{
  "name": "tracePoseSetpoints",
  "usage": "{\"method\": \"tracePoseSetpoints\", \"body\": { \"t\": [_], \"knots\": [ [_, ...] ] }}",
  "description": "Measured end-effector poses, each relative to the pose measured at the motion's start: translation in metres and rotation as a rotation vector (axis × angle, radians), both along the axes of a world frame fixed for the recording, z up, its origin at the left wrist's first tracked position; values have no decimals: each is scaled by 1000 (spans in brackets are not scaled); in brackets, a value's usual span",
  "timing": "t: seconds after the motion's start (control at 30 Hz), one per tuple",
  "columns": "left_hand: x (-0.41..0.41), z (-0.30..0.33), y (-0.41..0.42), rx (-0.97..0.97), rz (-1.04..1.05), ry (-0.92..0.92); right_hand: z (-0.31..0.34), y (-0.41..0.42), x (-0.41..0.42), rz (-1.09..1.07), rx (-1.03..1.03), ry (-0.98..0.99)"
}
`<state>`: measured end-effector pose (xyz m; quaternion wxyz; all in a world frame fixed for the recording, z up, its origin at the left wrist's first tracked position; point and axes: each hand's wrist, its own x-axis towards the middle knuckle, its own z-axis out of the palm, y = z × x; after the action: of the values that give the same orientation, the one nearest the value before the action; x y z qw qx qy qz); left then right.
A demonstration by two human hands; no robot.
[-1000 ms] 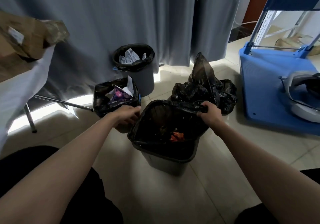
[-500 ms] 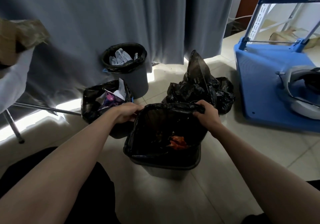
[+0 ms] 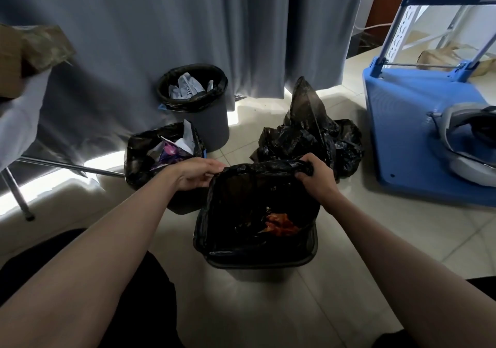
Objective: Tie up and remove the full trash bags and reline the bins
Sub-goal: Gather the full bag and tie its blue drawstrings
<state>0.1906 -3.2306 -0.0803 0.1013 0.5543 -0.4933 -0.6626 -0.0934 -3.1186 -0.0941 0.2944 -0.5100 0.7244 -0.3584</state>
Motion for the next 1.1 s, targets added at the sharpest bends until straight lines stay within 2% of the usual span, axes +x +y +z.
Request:
{"method": "tracePoseSetpoints", "body": {
  "t": [0.1,0.2,0.47,0.6,0.8,0.87,0.97,1.03,1.1],
  "knots": [
    [6,1,-4,18,-37,-16,1,0,0,12,0,2],
    [9,5,-6,-79,-41,-127,0,-2,1,19,-1,7],
    [-6,19,3,-765,-96,-482,-2,-6,7,-61,20,102],
    [-9,28,8,-718,-101,-436,-1,-8,8,-102,51,144],
    [-11,34,6,-633,-262,-564,0,-7,7,-125,67,139],
    [-12,36,4,-735,-226,-575,2,-5,7,-135,55,151],
    [-12,38,2,-933,-38,-535,5,-3,6,-213,27,208],
    [-11,37,5,-983,-12,-498,8,-2,5,-238,16,221],
    [-10,33,8,-948,-7,-468,12,-2,5,-214,8,193]
  ]
}}
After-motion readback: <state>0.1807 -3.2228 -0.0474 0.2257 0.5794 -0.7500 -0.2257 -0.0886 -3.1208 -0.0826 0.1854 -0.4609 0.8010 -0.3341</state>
